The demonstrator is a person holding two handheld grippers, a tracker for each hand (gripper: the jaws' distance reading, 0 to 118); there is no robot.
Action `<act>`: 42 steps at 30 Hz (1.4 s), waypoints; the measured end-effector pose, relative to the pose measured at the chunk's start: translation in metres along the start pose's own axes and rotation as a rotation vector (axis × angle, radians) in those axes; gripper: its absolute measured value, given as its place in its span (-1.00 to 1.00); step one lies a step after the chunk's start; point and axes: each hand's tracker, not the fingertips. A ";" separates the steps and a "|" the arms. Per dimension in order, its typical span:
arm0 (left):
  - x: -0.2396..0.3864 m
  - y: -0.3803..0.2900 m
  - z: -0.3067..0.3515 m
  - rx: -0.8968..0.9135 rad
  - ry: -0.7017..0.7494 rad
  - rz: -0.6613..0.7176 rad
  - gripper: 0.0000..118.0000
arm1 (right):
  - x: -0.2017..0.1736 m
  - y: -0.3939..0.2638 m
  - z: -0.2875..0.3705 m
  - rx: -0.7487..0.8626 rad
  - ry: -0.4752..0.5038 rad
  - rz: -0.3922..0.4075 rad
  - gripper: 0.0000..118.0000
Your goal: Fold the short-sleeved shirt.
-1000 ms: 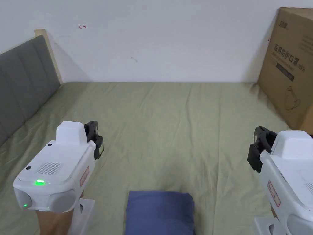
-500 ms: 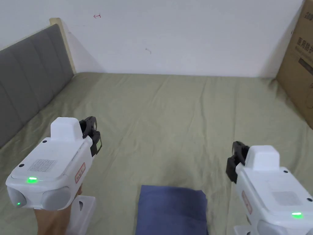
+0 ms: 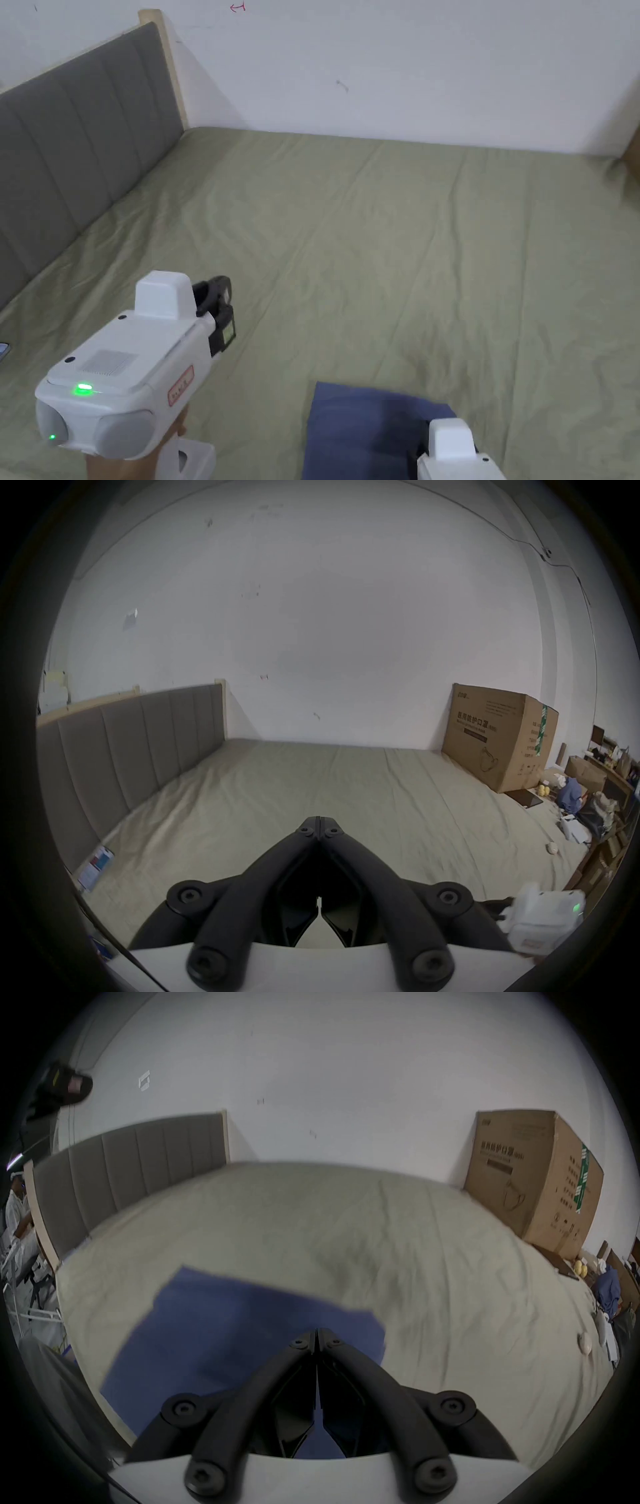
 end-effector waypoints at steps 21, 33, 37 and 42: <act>0.014 -0.153 -0.131 -0.796 -0.284 0.428 0.69 | 0.015 -0.017 -0.020 -0.073 0.045 -0.056 -1.00; 0.040 -0.144 -0.122 -0.769 -0.366 0.332 -0.62 | 0.022 -0.005 -0.015 -0.099 0.072 -0.035 -1.00; 0.037 -0.123 -0.118 -0.746 -0.379 0.280 -0.65 | 0.027 0.012 0.000 -0.056 0.076 -0.064 -1.00; -0.017 -0.098 -0.138 -0.705 -0.299 0.220 -0.66 | 0.035 0.042 0.024 0.054 0.058 -0.059 -1.00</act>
